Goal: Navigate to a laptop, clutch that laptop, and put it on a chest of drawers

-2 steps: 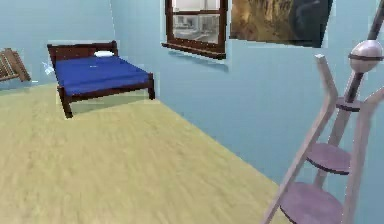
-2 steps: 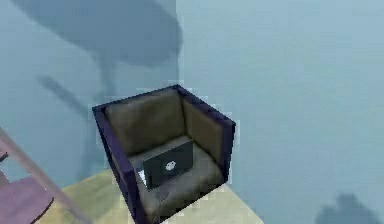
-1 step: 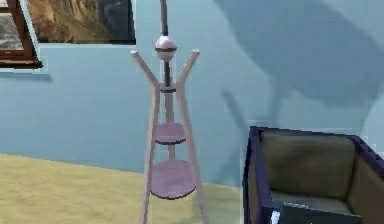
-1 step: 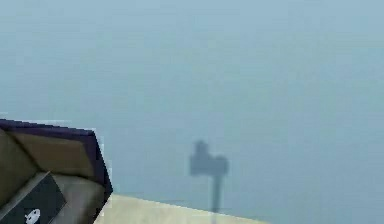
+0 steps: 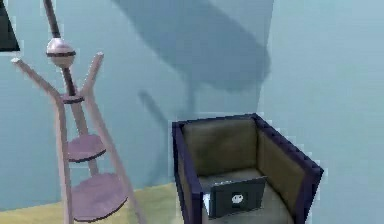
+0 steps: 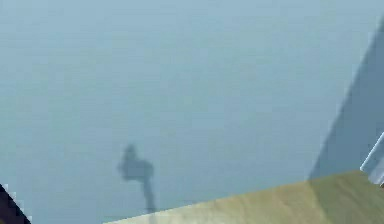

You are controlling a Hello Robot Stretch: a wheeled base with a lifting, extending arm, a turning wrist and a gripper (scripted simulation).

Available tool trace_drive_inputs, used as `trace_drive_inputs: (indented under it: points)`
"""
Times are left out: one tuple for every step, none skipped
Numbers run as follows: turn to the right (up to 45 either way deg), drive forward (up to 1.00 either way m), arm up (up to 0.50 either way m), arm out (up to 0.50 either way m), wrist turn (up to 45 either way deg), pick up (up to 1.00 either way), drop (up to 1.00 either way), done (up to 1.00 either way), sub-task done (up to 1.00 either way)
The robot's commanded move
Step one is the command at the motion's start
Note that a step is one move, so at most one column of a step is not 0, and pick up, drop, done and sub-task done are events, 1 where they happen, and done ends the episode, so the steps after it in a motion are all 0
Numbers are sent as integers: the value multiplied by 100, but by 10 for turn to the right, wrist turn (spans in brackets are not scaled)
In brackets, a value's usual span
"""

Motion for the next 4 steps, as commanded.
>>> trace_drive_inputs:
  points:
    - [0, 35, 0, 0, 0, 0, 0, 0, 0]
    - [-450, 0, 0, 0, 0, 0, 0, 0, 0]
    - [-240, 0, 0, 0, 0, 0, 0, 0, 0]
    - [0, 0, 42, 0, 0, 0, 0, 0, 0]
